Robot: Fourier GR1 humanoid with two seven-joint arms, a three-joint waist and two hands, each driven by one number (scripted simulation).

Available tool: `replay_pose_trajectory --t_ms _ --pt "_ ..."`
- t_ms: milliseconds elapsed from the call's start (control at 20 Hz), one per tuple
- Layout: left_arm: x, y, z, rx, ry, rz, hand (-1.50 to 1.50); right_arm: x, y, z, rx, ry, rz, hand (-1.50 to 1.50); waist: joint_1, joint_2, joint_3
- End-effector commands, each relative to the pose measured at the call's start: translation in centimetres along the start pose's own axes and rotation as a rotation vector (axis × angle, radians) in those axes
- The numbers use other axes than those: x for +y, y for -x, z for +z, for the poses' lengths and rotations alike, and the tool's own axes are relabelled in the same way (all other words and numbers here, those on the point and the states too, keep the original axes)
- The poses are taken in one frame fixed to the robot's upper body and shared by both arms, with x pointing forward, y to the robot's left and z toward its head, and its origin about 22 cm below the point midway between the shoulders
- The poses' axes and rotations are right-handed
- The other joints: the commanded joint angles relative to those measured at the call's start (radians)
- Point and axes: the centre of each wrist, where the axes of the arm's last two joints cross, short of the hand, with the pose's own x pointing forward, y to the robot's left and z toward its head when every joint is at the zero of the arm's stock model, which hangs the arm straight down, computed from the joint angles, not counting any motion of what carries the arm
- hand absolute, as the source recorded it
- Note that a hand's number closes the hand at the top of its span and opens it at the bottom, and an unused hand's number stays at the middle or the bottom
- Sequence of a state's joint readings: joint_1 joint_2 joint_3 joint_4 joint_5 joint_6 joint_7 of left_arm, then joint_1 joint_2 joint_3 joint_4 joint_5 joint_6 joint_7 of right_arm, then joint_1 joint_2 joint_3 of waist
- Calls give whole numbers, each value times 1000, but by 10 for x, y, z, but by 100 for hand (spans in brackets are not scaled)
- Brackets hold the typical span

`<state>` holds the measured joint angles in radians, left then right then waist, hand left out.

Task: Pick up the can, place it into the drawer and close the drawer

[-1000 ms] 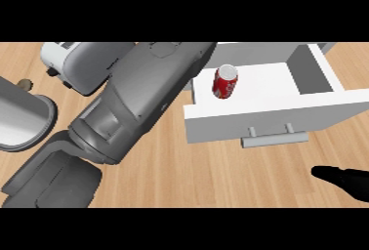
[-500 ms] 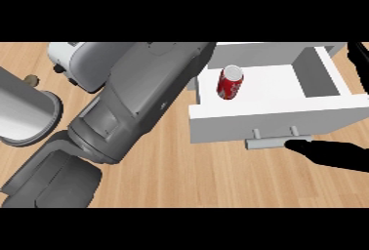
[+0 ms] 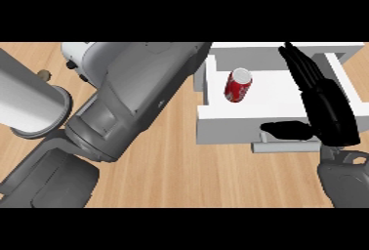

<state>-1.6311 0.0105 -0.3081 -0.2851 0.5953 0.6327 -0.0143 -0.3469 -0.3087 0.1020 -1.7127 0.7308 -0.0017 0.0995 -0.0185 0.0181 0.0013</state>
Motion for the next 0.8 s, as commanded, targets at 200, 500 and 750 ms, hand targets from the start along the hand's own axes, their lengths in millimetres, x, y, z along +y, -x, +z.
replay_pose_trajectory --t_ms 200,500,750 --pt "17 -14 -9 22 7 22 -150 62 26 -27 -22 -57 165 -150 30 -7 0" --pt "48 0 -17 12 -5 27 -150 96 40 -48 24 -8 218 -150 56 -12 -1" --pt "58 -6 -20 36 -21 23 -150 102 56 -72 74 72 268 -150 80 -11 0"
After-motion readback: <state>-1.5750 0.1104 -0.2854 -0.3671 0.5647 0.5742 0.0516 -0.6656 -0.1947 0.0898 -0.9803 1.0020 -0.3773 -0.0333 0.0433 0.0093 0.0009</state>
